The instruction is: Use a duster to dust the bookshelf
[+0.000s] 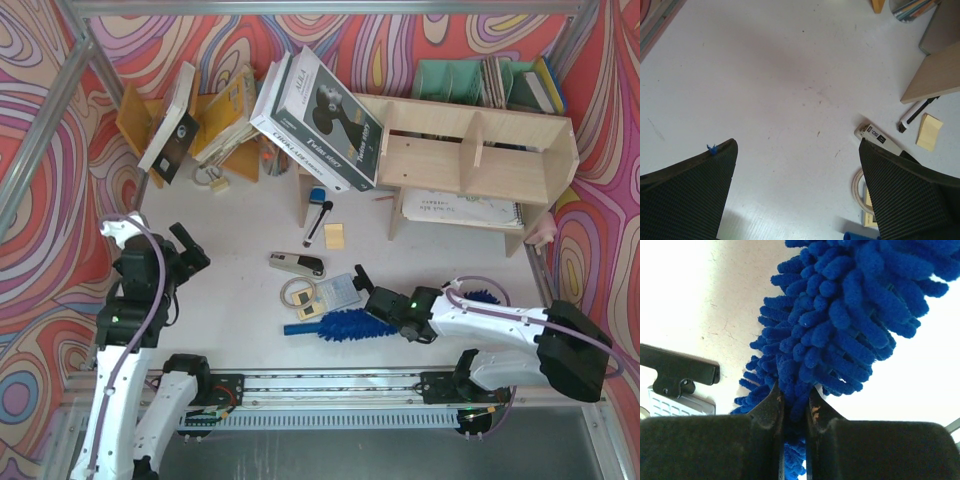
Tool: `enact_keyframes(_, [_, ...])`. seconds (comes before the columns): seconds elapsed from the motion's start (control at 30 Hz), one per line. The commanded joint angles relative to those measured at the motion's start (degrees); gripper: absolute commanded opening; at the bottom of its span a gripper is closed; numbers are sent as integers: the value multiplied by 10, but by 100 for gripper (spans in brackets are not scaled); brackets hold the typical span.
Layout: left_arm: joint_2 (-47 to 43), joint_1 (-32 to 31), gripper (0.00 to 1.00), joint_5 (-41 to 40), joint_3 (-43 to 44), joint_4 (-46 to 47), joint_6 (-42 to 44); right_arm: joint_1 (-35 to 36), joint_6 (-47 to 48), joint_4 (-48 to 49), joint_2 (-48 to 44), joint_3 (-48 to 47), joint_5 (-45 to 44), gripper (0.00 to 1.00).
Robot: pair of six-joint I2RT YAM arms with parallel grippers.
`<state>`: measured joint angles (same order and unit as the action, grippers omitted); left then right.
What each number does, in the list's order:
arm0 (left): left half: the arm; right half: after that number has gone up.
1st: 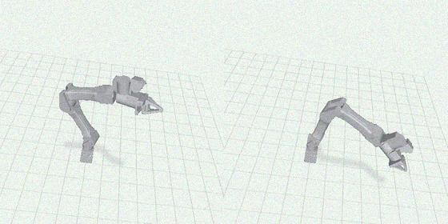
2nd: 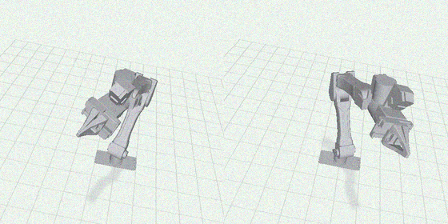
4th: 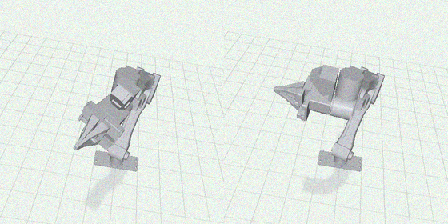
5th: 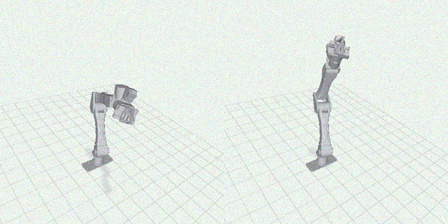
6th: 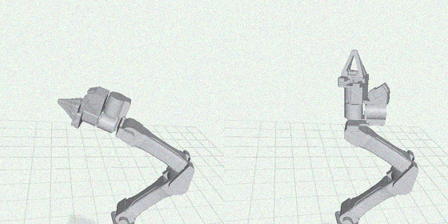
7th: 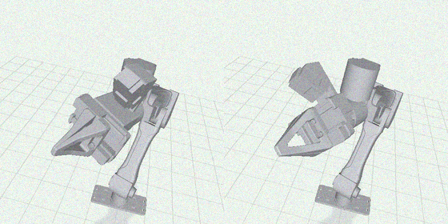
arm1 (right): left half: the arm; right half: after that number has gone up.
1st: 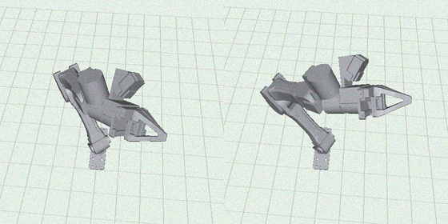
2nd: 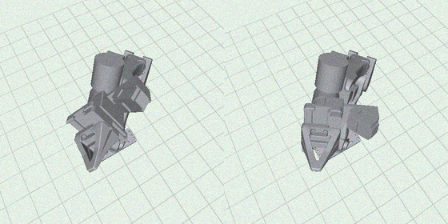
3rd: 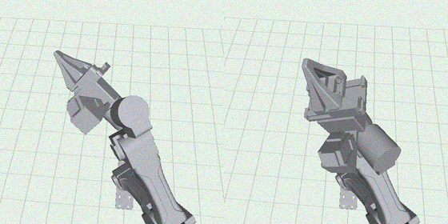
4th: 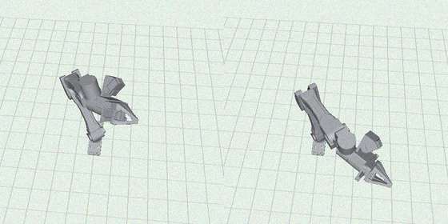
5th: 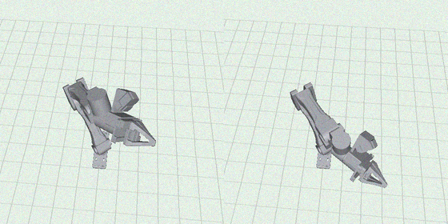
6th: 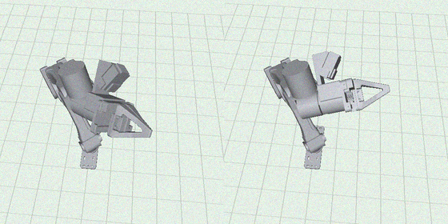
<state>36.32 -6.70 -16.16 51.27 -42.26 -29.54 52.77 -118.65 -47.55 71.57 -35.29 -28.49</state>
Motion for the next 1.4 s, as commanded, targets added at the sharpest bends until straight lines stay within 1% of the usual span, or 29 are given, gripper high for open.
enact_keyframes(0.0, [-22,4,98,36,-11,29,7,-3,-68,-54,-10,2,-8,15])
enact_keyframes(0.17, [-18,3,98,156,-6,70,4,-3,-62,-69,-43,-4,-29,6])
enact_keyframes(0.23, [5,0,98,196,17,69,-6,-3,-60,-86,-55,-13,-43,1])
enact_keyframes(0.3, [32,-13,98,216,50,55,-6,-3,-58,-106,-66,-26,-57,0])
enact_keyframes(0.37, [70,-46,98,208,91,28,3,-3,-52,-127,-80,-39,-73,0])
enact_keyframes(0.43, [107,-94,98,182,132,-4,13,-3,-51,-145,-92,-51,-87,0])
enact_keyframes(0.53, [147,-198,98,136,170,-33,28,-3,-50,-170,-113,-71,-109,0])
enact_keyframes(0.67, [178,-309,98,95,170,-14,45,-3,-46,-193,-137,-97,-134,0])
enact_keyframes(0.8, [202,-378,98,90,152,25,63,-3,-41,-217,-154,-128,-162,0])
enact_keyframes(0.93, [241,-448,98,84,158,37,97,-3,-34,-250,-162,-164,-195,0])
enact_keyframes(1.07, [284,-504,98,97,166,43,131,-3,-19,-264,-171,-188,-225,0])
enact_keyframes(1.2, [303,-522,95,143,156,61,151,-3,15,-258,-185,-202,-241,0])
enact_keyframes(1.37, [334,-545,93,166,152,68,174,-4,43,-244,-196,-208,-248,0])
